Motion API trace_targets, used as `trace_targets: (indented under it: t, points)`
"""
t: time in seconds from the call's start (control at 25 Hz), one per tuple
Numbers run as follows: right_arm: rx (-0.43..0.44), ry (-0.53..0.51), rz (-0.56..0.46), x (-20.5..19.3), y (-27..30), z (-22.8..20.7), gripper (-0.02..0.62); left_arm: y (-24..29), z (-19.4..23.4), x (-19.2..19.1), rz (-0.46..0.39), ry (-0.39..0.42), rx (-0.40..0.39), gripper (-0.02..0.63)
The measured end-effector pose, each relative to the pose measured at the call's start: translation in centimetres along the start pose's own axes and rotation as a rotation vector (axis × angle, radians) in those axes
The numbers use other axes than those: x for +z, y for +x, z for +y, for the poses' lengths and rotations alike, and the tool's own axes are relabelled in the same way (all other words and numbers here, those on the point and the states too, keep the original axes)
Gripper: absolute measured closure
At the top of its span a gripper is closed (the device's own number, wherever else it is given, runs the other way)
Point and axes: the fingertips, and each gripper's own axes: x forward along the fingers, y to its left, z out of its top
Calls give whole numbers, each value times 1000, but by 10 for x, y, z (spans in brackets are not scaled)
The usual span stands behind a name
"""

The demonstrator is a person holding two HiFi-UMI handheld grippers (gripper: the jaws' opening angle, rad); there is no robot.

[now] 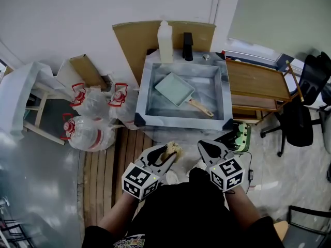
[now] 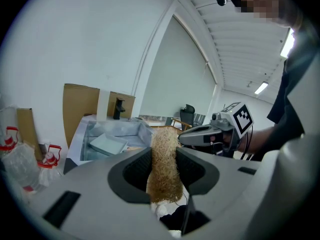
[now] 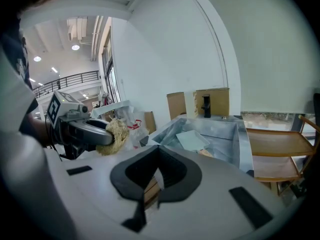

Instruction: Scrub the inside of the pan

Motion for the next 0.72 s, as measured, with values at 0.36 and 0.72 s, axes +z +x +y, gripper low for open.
trace_targets:
  t: [0.36,0.72]
  points:
    - [-18,11,-8,-2,-1,0,586,-3,7,-2,-12,-29,-1,463]
    - [-19,1,-4,-1,-1,4,586,-4,7,-2,-13,-26,-11,464]
